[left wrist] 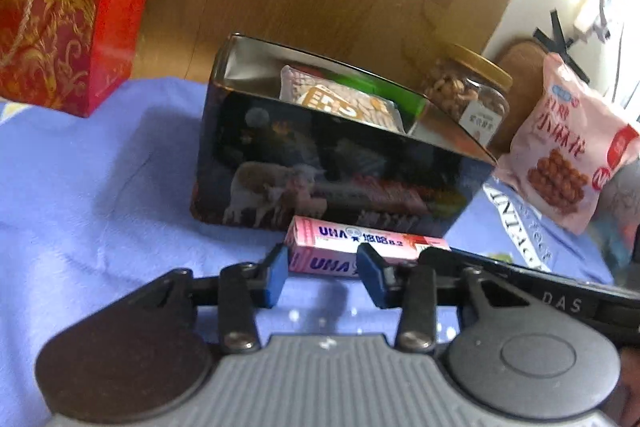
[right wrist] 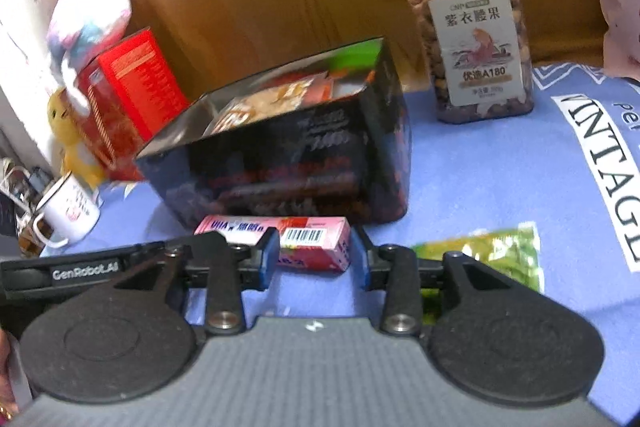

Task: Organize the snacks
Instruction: 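Lower both tools onto the pink UHA candy pack and close on it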

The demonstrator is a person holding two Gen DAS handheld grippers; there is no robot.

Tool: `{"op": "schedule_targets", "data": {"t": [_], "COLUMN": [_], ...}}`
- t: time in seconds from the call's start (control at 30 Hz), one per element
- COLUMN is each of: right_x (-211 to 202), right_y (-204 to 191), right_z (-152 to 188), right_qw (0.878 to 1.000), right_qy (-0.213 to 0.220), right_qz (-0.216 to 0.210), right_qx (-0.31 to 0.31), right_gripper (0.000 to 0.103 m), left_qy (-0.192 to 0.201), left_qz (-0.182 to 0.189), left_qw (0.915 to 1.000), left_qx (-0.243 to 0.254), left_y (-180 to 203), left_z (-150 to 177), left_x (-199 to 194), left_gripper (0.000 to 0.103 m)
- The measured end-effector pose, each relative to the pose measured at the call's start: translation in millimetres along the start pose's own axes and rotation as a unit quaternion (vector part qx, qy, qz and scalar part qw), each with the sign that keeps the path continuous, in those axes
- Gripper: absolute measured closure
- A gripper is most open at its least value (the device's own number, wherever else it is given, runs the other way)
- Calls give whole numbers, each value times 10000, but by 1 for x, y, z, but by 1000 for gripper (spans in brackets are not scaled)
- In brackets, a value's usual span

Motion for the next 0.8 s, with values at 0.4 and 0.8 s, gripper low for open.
{"op": "schedule_targets", "data": {"t": [0.4, 0.8], "right_x": [-67, -128], "right_y": [-21, -44], "right_z": [57, 115], "right_qw": [9988, 9933], "right_qy": [16, 36], "right_qz": [-130, -221], "right_qx": [-472, -1135], "right_gripper": [62, 55], "left_qy": [-78, -258], "left_qz": [-48, 260], "left_qw": [9994, 9986], "left_qx": [330, 386], "left_y": [40, 76], "left_z": [71, 136], "left_x": [-71, -130], "left_gripper": [66, 56]}}
Point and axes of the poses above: each gripper's, at about its wrist camera, not at the fingertips, and x roughly the way its jaws point, y to its right, z to its underside, the point moved 9 cm from there along x, roughly the way its jaws point, and after that the axes turned 3 degrees about z, right-handed, at the moved point
